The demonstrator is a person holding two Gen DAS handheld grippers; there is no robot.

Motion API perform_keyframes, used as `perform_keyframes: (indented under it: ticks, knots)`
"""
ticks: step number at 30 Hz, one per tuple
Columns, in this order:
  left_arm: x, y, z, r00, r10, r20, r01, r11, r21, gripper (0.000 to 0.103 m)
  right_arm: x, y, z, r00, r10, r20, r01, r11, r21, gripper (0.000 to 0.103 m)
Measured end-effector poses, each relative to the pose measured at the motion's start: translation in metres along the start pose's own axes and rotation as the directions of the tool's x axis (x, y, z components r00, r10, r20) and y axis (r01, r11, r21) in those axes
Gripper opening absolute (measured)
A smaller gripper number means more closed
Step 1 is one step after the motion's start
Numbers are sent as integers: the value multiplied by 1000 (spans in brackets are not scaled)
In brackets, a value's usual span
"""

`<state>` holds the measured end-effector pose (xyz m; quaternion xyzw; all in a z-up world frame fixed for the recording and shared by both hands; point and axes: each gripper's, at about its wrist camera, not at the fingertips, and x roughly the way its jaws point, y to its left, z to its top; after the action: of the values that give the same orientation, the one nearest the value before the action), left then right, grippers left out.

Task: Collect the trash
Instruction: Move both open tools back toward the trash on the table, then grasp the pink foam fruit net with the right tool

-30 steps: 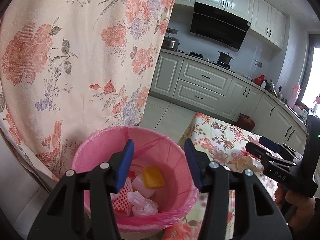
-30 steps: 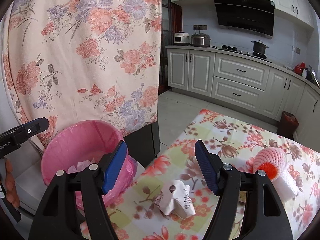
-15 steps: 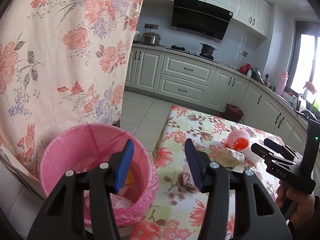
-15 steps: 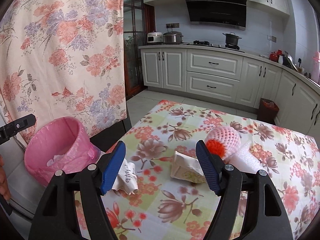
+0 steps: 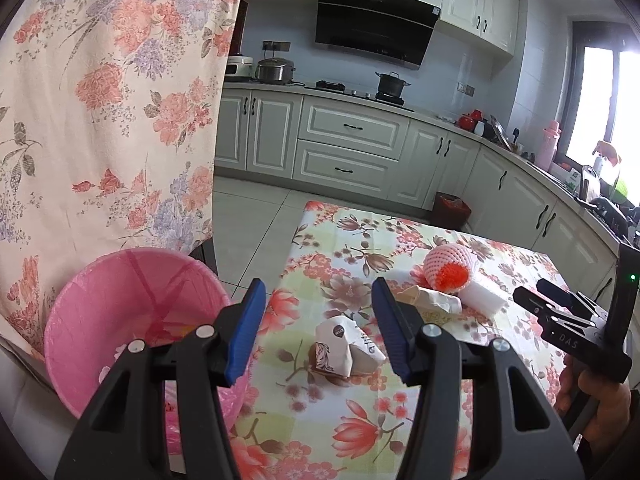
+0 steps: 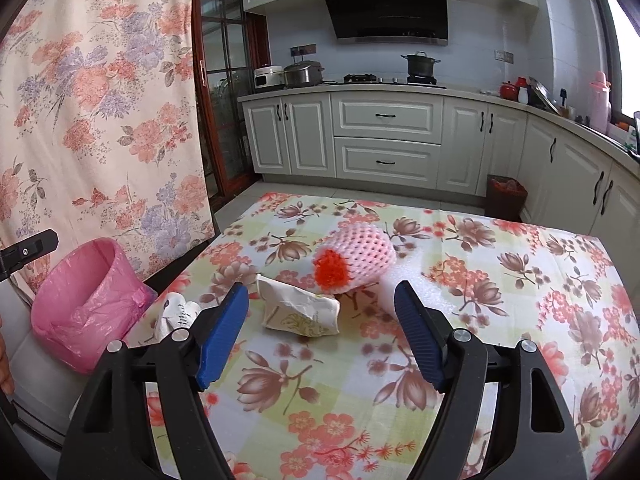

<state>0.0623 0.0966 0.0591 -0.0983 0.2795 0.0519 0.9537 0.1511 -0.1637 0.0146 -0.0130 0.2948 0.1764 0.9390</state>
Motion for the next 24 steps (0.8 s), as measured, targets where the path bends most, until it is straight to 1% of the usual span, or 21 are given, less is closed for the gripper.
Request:
perform_keyframes:
  ticks: [6,14,18,24]
  knots:
    - [16,-20,0,1000,-23,-20,23,1000,18,55,3,-28,-3,999,-33,-8,33,999,20,71]
    - [41,-43,2,998,-51,-48,53,998,43,55,13,-54,-5,997,-66,-28,67,997,32,73]
    - [52,-49,1,996,-61,-59,64,997,46,55,20,-59,-1,997,-70,-30,71,997,37,75]
    - [67,-52,0,995,-68,-78,72,996,46,55,37,-53,14,998,-59,-31,59,998,29,78]
